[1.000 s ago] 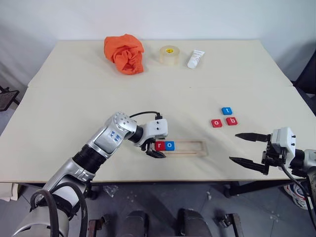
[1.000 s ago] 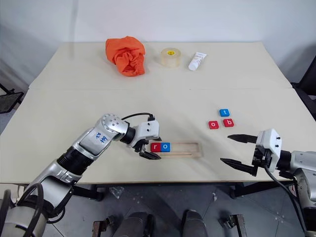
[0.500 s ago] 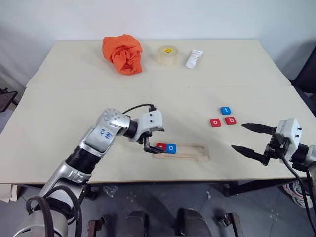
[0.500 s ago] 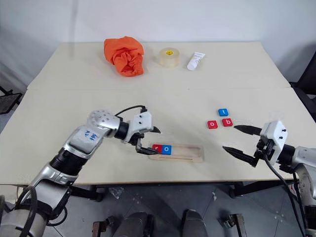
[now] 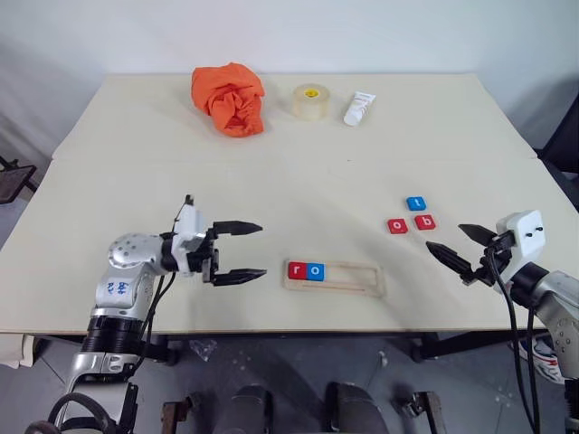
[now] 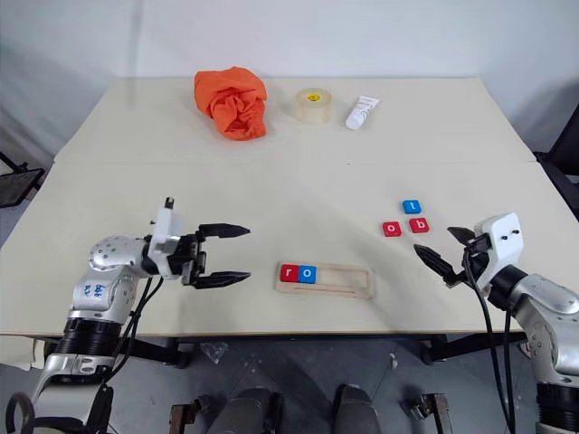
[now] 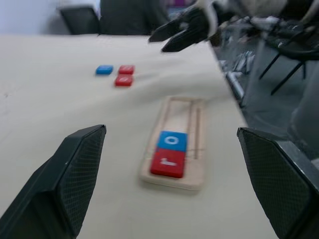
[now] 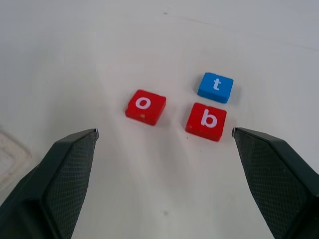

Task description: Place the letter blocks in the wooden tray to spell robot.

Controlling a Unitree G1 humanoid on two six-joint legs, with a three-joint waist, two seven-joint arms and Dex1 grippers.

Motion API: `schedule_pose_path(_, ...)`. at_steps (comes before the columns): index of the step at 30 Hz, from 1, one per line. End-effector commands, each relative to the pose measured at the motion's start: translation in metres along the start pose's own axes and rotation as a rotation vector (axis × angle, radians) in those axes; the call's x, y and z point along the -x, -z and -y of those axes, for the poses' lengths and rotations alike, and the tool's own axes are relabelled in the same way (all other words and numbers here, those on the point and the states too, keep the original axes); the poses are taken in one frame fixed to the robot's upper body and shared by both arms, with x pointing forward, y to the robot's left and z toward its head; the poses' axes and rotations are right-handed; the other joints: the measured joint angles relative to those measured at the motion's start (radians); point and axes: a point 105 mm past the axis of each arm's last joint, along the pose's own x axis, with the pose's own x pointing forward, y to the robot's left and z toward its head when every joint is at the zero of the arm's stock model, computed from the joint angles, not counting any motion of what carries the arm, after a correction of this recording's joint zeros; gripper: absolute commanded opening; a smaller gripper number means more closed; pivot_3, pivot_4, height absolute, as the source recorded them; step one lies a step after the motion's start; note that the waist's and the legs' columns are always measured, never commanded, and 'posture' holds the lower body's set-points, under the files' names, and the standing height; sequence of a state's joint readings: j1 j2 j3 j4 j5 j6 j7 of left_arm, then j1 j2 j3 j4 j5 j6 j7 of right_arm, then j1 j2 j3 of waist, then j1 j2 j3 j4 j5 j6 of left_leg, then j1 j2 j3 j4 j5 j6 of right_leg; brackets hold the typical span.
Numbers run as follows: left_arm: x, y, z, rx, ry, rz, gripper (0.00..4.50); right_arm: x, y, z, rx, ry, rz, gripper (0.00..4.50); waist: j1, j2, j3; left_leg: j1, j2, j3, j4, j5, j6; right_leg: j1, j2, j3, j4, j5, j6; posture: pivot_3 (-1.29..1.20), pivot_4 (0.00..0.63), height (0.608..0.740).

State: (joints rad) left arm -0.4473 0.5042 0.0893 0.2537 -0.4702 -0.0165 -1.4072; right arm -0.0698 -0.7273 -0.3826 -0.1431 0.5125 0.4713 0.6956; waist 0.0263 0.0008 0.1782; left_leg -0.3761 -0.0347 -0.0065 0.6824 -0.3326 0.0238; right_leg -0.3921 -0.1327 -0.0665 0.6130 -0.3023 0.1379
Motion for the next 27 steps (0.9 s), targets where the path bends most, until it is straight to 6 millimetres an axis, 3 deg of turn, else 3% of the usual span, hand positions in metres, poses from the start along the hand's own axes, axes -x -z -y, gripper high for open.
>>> schedule_pose_path(1,0.01,0.001,0.004,-0.039,0.023,0.023,4.47,0.01,-0.019,0.0,0.01,0.041,0.056,4.5,0.0,0.0,0.0,0.0,0.0,0.0,0.0,0.0,0.0,0.0,0.0,0.0,0.0,0.0,0.0,0.0,0.15,0.74)
schedule_pose_path(9,0.011,0.01,0.002,-0.059,0.064,0.015,4.47,0.021,-0.017,-0.007,-0.011,0.091,0.063,4.5,-0.001,0.0,0.0,0.0,0.0,0.001,0.0,-0.001,0.001,0.0,0.0,0.001,0.005,0.0,0.0,0.0,0.15,0.74)
schedule_pose_path(27,0.006,0.004,0.0,-0.064,0.1,0.038,4.47,0.026,-0.009,-0.006,-0.039,0.103,0.014,4.5,-0.003,0.0,0.0,0.001,0.0,0.002,0.0,-0.001,0.002,0.0,0.001,0.002,0.006,0.0,0.0,0.0,0.15,0.74)
